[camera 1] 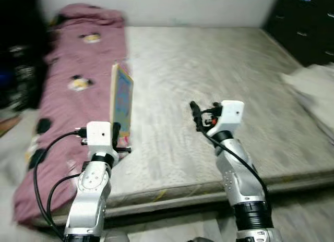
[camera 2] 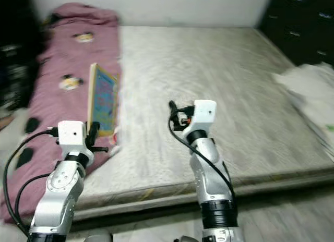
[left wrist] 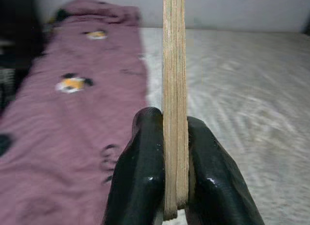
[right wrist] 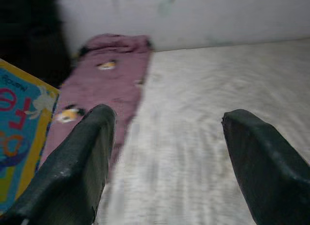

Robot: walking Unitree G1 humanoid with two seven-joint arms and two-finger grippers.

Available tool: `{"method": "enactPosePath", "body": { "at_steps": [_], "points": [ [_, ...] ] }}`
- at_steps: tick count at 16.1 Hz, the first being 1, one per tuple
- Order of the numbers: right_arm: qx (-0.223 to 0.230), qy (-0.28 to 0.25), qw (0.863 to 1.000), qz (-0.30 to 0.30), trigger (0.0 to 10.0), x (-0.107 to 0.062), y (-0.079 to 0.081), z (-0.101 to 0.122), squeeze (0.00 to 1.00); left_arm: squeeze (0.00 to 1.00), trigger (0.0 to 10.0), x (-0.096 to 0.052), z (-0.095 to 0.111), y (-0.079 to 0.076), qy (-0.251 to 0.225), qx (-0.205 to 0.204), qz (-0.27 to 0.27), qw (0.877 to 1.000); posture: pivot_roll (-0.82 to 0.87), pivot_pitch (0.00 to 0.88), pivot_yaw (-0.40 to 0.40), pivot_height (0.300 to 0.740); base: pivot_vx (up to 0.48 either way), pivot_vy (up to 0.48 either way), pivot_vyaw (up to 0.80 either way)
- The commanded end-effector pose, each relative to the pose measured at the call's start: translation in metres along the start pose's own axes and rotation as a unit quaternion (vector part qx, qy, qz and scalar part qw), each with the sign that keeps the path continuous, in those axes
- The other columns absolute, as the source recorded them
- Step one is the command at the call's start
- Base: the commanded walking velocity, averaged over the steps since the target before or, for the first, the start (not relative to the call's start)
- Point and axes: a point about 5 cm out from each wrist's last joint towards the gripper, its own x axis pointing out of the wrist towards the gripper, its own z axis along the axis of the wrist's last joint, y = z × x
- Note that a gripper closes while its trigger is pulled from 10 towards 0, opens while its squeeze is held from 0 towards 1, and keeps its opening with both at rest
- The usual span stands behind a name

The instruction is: Clean up the room

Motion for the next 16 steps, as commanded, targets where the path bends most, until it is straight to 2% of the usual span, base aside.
{"method": "enactPosePath", "body": {
  "at_steps": [1, 8, 16],
  "points": [
    [0.002, 0.001, 1.000, -0.010, 10.0, 0.0004, -0.0049, 0.0007, 0.00, 0.00, 10.0, 0.0018, 0.0088, -0.0042, -0.021, 0.002, -0.007, 1.000, 0.10, 0.000, -0.056, 0.740, 0.000, 0.000, 0.00],
    [0.006, 0.000, 1.000, -0.009, 10.0, 0.0027, -0.0046, 0.0009, 0.00, 0.00, 10.0, 0.0043, 0.0101, -0.0055, -0.024, -0.004, -0.009, 1.000, 0.10, 0.000, -0.059, 0.740, 0.000, 0.000, 0.00],
    [0.009, 0.001, 1.000, 0.000, 10.0, 0.0036, -0.0026, -0.0001, 0.00, 0.00, 10.0, 0.0037, 0.0101, -0.0031, -0.023, -0.010, -0.005, 1.000, 0.10, 0.000, -0.058, 0.740, 0.000, -0.247, 0.00]
  ]
}}
